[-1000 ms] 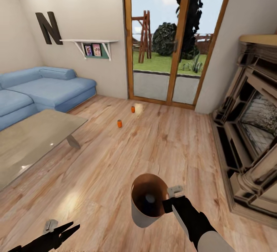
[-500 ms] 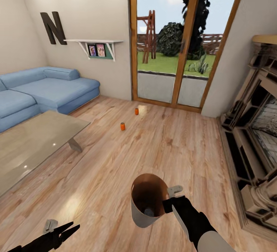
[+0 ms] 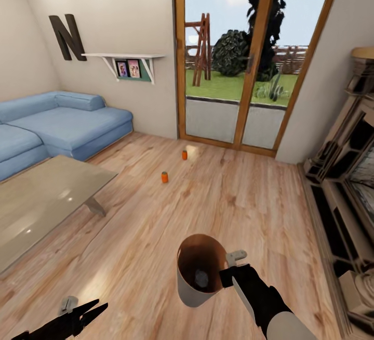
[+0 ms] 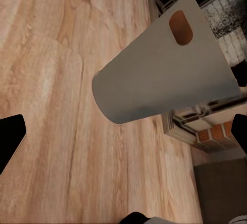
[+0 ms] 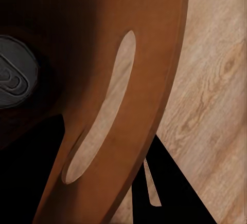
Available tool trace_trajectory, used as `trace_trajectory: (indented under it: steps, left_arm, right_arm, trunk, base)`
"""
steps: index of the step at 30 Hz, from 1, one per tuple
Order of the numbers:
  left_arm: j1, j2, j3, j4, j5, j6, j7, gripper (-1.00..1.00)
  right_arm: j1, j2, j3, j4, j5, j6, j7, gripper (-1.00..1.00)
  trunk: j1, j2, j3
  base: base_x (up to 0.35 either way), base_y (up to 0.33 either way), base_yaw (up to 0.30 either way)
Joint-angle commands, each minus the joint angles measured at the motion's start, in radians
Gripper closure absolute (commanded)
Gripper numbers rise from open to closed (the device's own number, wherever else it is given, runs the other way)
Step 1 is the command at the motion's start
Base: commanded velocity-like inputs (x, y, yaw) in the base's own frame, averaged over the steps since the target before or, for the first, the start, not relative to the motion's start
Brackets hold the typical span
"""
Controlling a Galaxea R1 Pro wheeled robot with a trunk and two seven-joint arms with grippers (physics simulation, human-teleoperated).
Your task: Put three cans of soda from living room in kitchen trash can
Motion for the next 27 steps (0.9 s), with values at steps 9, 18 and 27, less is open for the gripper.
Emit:
trace_trajectory:
  steps: [9, 18, 27]
  left_arm:
    - [0.0, 0.0, 0.0, 0.0, 0.0, 0.0, 0.0, -1.0]
    - [0.0, 0.0, 0.0, 0.0, 0.0, 0.0, -0.001, -1.0]
    - [0.0, 0.008, 0.0, 0.0, 0.0, 0.0, -0.001, -1.0]
  right_arm:
    - [0.0, 0.0, 0.0, -0.001, -0.006, -0.001, 0.011, 1.0]
    - [0.0, 0.0, 0.0, -0.001, -0.006, -0.001, 0.01, 1.0]
    - [0.0, 0.0, 0.0, -0.001, -0.006, -0.001, 0.011, 1.0]
  trunk:
    - [0.0, 0.0, 0.0]
    - [0.0, 0.0, 0.002]
    - [0.0, 0.0, 0.002]
  base:
    - [0.338, 0.081, -0.028]
    - [0.303, 0.199, -0.187]
    - [0.305, 0.173, -0.045]
